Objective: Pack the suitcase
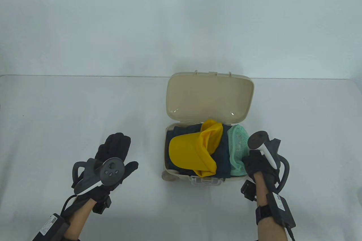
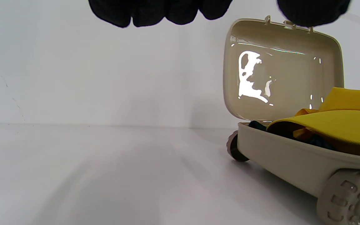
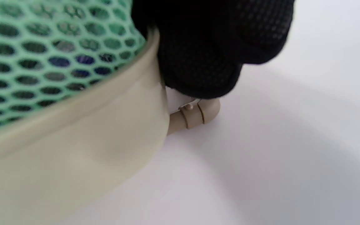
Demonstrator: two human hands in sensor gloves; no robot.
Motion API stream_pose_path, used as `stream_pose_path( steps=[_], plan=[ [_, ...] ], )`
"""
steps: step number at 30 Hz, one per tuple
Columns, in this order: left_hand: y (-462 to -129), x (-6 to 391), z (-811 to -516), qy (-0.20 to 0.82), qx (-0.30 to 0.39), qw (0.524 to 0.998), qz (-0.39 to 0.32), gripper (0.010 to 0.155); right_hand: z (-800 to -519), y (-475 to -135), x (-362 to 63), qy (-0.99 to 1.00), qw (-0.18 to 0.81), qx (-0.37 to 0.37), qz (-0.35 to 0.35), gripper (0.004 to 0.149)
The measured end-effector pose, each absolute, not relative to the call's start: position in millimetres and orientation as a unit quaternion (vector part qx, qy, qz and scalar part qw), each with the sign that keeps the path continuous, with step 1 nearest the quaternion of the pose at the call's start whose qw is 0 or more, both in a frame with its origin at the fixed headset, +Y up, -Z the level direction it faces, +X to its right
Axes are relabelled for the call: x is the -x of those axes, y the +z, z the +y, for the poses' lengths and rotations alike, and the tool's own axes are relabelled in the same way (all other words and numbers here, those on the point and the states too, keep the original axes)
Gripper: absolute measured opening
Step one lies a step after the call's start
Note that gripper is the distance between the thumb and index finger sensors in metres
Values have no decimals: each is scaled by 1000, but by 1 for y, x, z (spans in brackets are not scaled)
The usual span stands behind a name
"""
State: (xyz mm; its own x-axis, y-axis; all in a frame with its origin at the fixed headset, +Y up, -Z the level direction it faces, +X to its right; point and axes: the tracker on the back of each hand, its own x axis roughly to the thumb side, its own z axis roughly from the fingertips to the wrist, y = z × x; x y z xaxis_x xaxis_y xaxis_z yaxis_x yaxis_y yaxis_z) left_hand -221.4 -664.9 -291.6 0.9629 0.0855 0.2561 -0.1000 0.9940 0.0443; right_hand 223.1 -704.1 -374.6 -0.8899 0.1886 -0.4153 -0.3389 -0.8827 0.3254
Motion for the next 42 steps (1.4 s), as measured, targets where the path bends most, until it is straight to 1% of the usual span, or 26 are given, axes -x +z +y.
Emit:
stream_pose_path(
  steps=[3,8,13,15,17,18,19,20,21,24,25,26,27,30,33,37,42],
  plan=[
    [-292,221,-665,50,-30,990,-129,83,-706,-373,-201,955,144,159,205,54],
    [-292,221,-664,54,-29,989,-134,83,-708,-370,-176,953,167,121,220,55],
    [-290,217,-657,65,-32,986,-149,84,-704,-373,-174,949,170,100,244,59],
    [-289,215,-651,72,-34,984,-159,85,-692,-372,-181,949,185,93,239,63],
    [-291,211,-642,80,-22,981,-174,87,-672,-370,-188,954,190,87,214,64],
    [-293,206,-638,83,-16,980,-182,88,-659,-369,-189,961,179,86,190,64],
    [-297,198,-633,77,-9,978,-193,89,-646,-367,-189,967,174,78,169,65],
    [-300,193,-630,72,-4,977,-200,90,-639,-366,-188,968,177,72,160,66],
    [-307,179,-626,59,9,974,-216,91,-628,-364,-183,968,193,58,148,67],
    [-322,151,-626,39,43,969,-241,93,-617,-362,-168,964,220,27,144,74],
    [-330,137,-630,30,70,966,-249,95,-618,-361,-158,964,218,16,152,77],
    [-334,130,-633,24,83,964,-252,96,-619,-362,-153,965,212,11,155,80],
    [-342,116,-641,9,109,959,-260,99,-623,-363,-142,968,190,6,162,84],
    [-353,93,-657,-14,148,952,-267,103,-638,-370,-126,966,173,5,194,89],
    [-362,78,-673,-44,172,948,-265,105,-652,-376,-118,962,169,14,213,92],
    [-369,67,-691,-105,176,944,-259,105,-666,-385,-116,960,166,29,223,91],
    [-379,64,-717,-91,218,939,-251,104,-679,-394,-120,944,218,34,244,84]
  ],
)
